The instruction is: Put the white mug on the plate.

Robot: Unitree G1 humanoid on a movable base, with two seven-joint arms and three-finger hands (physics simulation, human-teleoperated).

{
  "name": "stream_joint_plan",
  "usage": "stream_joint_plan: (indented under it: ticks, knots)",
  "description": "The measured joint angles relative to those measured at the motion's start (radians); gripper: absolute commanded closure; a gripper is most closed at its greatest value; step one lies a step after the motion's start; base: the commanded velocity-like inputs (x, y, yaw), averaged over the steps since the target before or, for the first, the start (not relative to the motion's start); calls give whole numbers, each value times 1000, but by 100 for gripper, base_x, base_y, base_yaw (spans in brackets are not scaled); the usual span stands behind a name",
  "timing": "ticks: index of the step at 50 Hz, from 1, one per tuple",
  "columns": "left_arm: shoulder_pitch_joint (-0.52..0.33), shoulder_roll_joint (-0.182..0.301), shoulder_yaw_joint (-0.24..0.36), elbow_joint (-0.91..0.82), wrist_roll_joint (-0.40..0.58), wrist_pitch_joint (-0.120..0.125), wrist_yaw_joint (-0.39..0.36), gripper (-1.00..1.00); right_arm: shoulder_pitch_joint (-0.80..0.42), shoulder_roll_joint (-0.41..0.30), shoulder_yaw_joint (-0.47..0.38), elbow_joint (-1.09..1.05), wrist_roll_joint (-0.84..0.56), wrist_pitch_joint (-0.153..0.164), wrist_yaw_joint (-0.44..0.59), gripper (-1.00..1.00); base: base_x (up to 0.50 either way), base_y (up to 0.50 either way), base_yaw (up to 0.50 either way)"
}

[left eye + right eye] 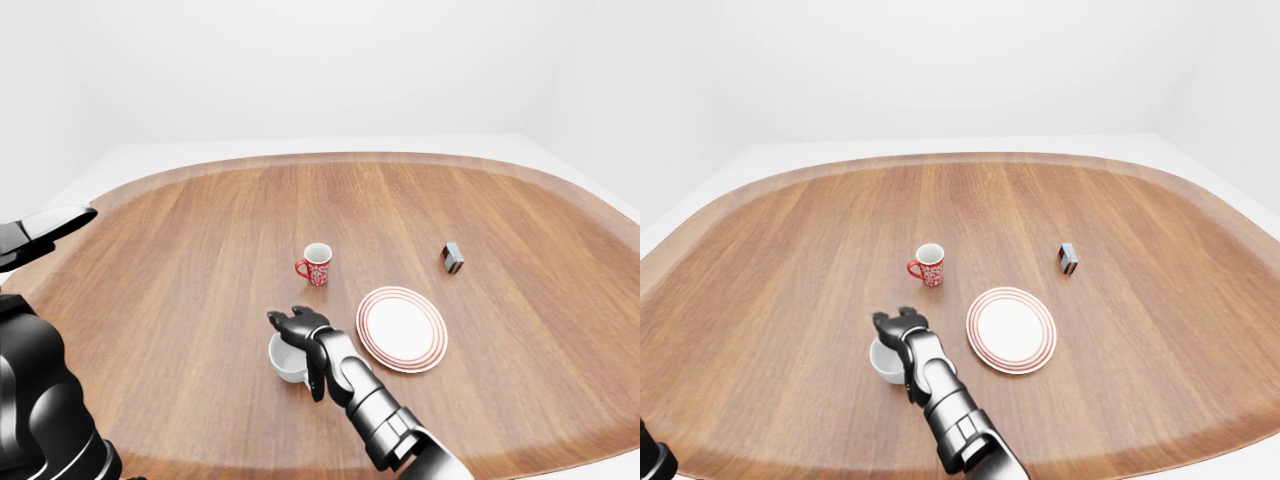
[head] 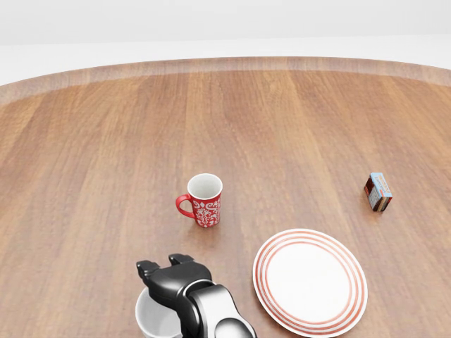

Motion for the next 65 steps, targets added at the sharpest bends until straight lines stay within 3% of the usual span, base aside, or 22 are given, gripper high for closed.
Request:
stream_joint_plan:
  ticks: [17,18,19,20,21,28,31,49,58,65]
  knots:
    - [-3,1,-1,-3,-1,0,2,-100,-40,1,-16,95,15,0,-56,-100,0,0,0]
    - [-3,2,-1,-4,-1,0,2,-100,-42,1,-17,99,16,0,-59,-89,0,0,0]
    - [-3,2,0,-4,-1,0,2,-100,-45,2,-17,102,22,0,-65,-13,0,0,0]
    - [-3,2,0,-4,-1,0,2,-100,-49,2,-19,102,26,0,-74,18,0,0,0]
    - [-3,2,0,-4,-2,0,3,-100,-57,2,-21,105,28,0,-75,100,0,0,0]
    - [-3,2,0,-6,-2,0,3,-100,-65,1,-22,116,48,0,-83,100,0,0,0]
    - [-2,1,0,-6,-2,0,3,-100,-68,9,-30,119,21,-1,-6,100,0,0,0]
    - [0,-1,-1,-5,1,0,1,-100,-56,-23,-26,76,50,0,-36,100,0,0,0]
    - [1,-4,-5,-1,6,0,-1,-100,-135,-121,-81,-72,30,0,81,100,0,0,0]
    - [-1,-4,-6,1,8,0,-2,-100,-260,-242,-152,-131,8,0,180,100,0,0,0]
